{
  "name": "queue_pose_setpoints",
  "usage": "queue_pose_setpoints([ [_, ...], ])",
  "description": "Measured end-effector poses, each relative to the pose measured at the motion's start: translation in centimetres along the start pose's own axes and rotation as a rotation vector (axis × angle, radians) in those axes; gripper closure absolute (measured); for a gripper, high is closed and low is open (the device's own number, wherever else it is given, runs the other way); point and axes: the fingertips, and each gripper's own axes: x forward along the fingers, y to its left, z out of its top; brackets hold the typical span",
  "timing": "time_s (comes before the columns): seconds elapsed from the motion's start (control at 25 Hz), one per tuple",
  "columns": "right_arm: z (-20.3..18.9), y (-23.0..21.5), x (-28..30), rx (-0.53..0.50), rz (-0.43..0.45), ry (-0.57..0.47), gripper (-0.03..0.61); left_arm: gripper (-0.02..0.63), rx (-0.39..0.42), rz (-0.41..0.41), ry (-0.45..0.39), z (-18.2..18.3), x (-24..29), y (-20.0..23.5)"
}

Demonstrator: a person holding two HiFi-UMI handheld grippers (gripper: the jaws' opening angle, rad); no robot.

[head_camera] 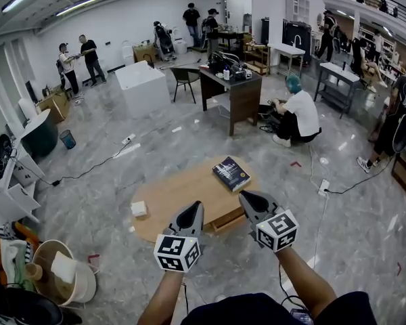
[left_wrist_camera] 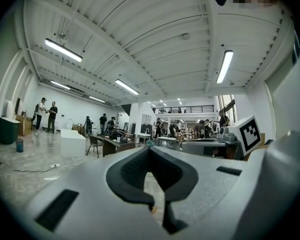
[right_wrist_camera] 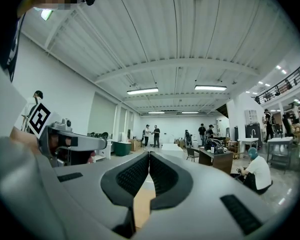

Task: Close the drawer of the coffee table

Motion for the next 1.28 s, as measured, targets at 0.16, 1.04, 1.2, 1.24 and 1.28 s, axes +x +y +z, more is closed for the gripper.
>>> queue_pose_setpoints([
  [0.16,-0.7,0.2,-0.1,0.005,-0.006,0.016,0.560,0.614,0.003,0.015,-0.001,-0.1,-0.2,0.8],
  [1.04,-2.7,-4.4,0.7,0.027,-0.017,0.037,0.560,0.615,0.041,0.028,0.020,-1.9,3.8,0.1],
  [1.2,-3.4,-5.5,0.9,0.032,-0.019,0.058,0.560,0.614,0.027,0.021,0.029,-2.5,5.1,-0.2],
  [1.24,-3.6,-5.8,0.9,0.033,-0.020,0.062,0.560,0.615,0.025,0.019,0.031,-2.6,5.5,-0.3],
  [1.28,-3.7,-6.2,1.0,0.033,-0.021,0.065,0.560,0.615,0.023,0.018,0.032,-2.7,5.9,-0.3],
])
